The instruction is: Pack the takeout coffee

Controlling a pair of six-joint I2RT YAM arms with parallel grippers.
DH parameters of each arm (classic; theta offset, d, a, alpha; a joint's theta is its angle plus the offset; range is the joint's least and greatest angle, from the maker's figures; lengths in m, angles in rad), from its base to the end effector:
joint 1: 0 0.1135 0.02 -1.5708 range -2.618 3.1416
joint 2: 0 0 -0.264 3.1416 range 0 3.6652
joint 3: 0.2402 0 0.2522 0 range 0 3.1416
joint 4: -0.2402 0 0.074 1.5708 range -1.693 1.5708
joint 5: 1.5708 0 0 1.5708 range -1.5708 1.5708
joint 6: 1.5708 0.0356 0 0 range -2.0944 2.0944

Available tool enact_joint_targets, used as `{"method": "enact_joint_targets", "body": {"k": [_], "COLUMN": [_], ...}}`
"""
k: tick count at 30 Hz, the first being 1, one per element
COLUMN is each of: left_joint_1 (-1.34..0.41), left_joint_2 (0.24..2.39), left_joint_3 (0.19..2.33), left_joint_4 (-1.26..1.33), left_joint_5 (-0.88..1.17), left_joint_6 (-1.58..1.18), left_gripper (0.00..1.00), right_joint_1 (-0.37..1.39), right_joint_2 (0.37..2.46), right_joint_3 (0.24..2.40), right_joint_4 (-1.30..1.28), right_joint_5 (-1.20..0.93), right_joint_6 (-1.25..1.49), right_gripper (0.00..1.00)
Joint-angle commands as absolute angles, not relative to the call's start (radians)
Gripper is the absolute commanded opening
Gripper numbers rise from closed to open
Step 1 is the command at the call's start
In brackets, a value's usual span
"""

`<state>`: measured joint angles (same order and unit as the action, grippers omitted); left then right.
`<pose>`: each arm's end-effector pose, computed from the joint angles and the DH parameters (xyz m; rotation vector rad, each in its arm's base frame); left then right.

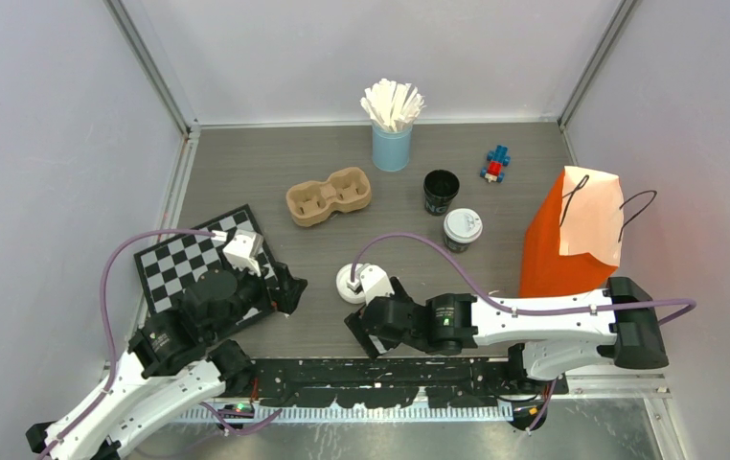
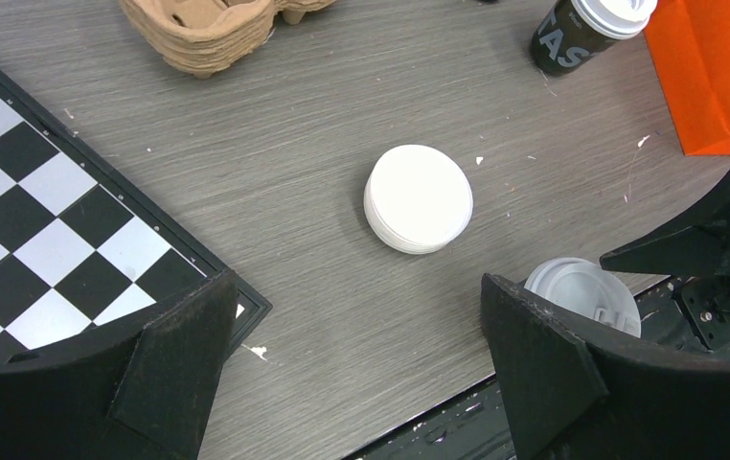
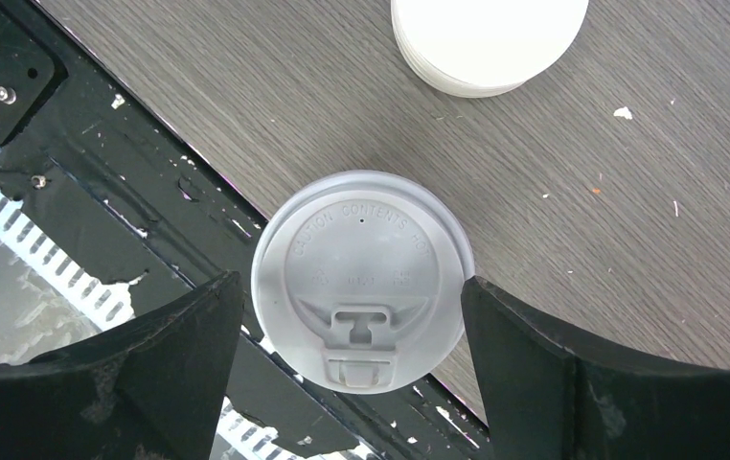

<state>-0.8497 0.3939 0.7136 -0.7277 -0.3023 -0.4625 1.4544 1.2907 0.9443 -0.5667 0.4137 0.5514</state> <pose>0.0667 -0.0599 0.3059 0.1876 1.9931 -0.5582 0.0448 0.2595 0.2561 -0.8992 2.2513 0.4227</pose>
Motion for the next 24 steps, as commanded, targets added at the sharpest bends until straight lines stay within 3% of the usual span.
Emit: {"method": "enact_joint_targets", "body": {"k": [1, 24], "left_joint_1": [-0.851, -0.851], "left_joint_2": [0.383, 0.393], "left_joint_3": [0.709, 0.706], "left_joint_4": [-0.717, -0.713], "left_joint_5": [-0.307, -0.305], "left_joint_6": [-0.448, -0.443], "left_gripper": [1.0, 1.0], "right_joint_1": [1.458, 1.463], "right_joint_2": [1.302, 1.276], "right_joint_3": [0.968, 1.032], "right_joint_4": [-0.563, -0.593], "right_joint_5": [0.429, 0.412], "right_joint_6": [0.545, 0.556], "right_gripper": [0.88, 0.9]}}
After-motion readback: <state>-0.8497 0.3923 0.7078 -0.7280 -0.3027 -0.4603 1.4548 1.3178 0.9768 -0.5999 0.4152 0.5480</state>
